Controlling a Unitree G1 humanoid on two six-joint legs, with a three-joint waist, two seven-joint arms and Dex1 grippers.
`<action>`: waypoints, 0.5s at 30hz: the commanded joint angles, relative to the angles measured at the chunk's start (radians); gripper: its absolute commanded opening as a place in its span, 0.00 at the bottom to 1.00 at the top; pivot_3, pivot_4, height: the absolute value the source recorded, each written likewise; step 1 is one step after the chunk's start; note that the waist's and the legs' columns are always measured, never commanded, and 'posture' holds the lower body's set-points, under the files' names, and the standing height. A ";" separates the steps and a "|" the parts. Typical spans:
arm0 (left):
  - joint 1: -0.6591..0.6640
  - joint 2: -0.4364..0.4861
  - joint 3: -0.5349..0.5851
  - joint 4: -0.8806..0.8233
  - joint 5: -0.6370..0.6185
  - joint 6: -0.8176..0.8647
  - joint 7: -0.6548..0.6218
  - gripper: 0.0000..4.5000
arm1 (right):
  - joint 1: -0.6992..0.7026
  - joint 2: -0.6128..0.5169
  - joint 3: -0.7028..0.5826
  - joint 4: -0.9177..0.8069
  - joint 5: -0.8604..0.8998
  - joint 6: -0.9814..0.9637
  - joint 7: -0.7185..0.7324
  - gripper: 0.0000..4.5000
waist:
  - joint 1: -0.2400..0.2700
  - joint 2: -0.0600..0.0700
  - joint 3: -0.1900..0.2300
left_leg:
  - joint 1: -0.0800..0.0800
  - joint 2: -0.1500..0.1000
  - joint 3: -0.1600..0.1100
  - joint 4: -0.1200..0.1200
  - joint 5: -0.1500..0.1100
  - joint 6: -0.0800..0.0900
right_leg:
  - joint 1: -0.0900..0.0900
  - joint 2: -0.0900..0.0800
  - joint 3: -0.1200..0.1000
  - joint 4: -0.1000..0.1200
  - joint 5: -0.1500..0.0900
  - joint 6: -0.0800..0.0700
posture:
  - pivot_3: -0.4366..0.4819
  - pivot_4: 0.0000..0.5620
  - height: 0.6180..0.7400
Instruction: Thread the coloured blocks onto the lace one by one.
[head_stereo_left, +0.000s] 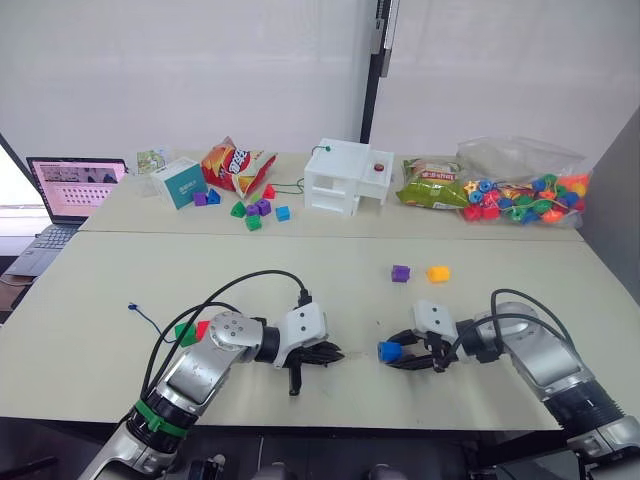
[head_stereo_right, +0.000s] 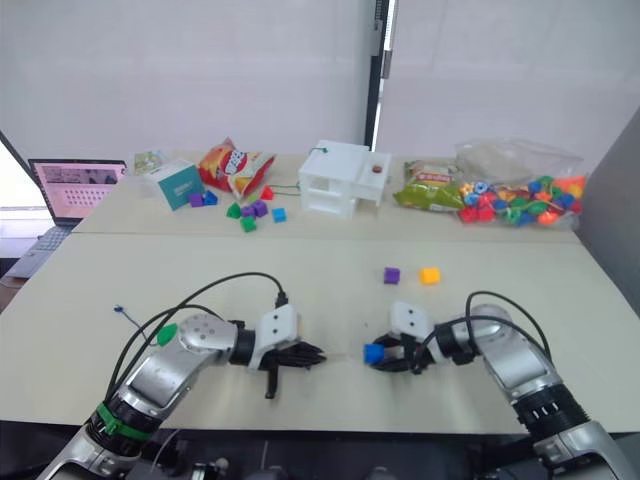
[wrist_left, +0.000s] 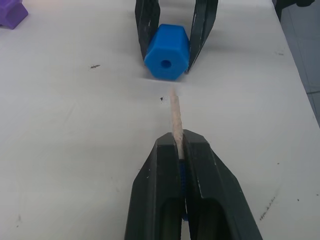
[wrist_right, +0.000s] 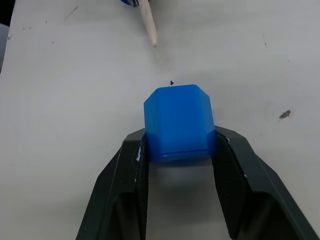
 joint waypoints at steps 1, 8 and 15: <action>-0.032 -0.015 -0.016 -0.015 0.007 0.005 0.009 0.00 | 0.022 0.007 -0.038 -0.073 0.011 0.033 -0.031 0.29 | 0.002 0.000 0.000 | 0.000 0.000 0.000 0.000 0.000 0.000 | 0.000 0.000 0.000 0.000 0.000 0.000 | 0.48 0.27 1.00; -0.060 -0.020 -0.038 0.017 0.023 -0.009 0.003 0.00 | 0.052 0.002 -0.031 -0.130 -0.012 0.061 -0.060 0.29 | 0.003 0.000 0.000 | 0.000 0.000 0.000 0.000 0.000 0.000 | 0.000 0.000 0.000 0.000 0.000 0.000 | 0.48 0.27 1.00; -0.079 -0.028 -0.061 0.029 0.033 -0.006 -0.003 0.00 | 0.045 0.015 -0.020 -0.129 -0.032 0.073 -0.074 0.29 | 0.003 0.000 0.000 | 0.000 0.000 0.000 0.000 0.000 0.000 | 0.000 0.000 0.000 0.000 0.000 0.000 | 0.48 0.27 1.00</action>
